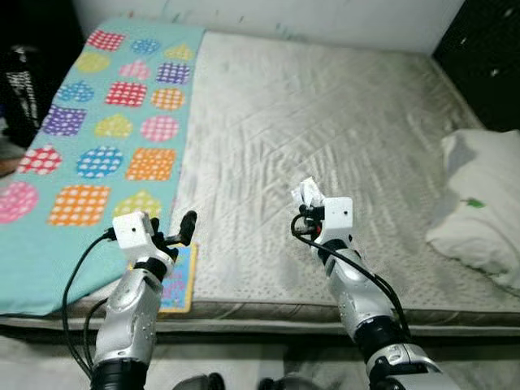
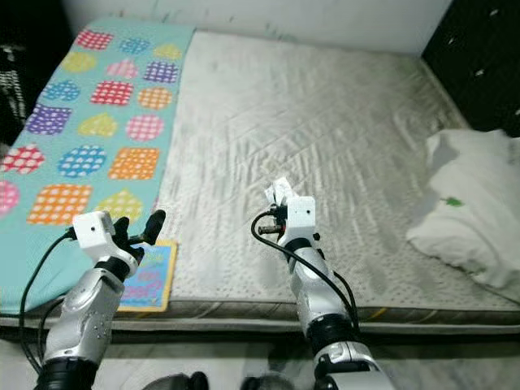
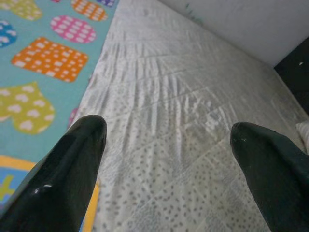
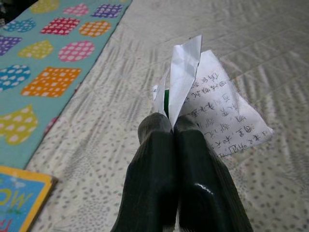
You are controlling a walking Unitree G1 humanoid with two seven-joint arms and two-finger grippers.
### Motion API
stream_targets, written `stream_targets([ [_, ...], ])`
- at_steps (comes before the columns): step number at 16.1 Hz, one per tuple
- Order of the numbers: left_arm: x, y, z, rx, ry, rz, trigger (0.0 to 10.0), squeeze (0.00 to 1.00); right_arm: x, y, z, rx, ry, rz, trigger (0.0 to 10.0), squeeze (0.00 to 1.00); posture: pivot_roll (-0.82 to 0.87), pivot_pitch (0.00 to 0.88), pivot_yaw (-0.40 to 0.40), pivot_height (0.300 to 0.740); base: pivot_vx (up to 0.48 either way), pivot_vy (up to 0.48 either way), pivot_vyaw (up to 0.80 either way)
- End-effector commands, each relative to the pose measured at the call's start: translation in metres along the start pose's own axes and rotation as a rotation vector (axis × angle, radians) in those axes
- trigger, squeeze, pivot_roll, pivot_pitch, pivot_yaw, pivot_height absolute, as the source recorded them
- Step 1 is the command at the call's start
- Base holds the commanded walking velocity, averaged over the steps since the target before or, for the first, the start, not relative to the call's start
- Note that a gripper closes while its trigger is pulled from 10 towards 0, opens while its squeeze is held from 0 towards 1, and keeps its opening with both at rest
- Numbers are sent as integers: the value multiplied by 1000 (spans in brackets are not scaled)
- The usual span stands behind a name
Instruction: Clean up the room
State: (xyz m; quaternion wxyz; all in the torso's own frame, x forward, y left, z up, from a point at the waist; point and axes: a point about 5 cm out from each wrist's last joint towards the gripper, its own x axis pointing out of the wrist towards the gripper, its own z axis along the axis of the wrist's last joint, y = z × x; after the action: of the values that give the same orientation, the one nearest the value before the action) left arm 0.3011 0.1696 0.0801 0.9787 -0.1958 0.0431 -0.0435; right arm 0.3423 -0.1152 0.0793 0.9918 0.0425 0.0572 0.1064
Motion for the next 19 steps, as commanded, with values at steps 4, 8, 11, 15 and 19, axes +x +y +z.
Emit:
stream_targets([
  [4,-1,-1,-4,8,19,-3,10000,0,-3,-5,-6,0,23,-12,10000,0,61,135,-63,740,0,301,0],
  [8,0,-1,-4,9,19,-2,10000,0,-2,-4,-5,1,22,-13,10000,0,61,138,-63,740,0,301,0],
  [11,0,-1,-3,9,19,0,10000,0,-2,-4,-5,2,22,-13,10000,0,61,139,-62,740,0,299,0],
  [15,1,0,-3,9,19,1,10000,0,-1,-5,-4,0,19,-15,10000,0,59,140,-63,740,0,307,0],
  [19,2,0,-3,7,19,5,10000,0,-1,-5,-3,-2,18,-15,10000,0,58,142,-64,740,0,306,0],
])
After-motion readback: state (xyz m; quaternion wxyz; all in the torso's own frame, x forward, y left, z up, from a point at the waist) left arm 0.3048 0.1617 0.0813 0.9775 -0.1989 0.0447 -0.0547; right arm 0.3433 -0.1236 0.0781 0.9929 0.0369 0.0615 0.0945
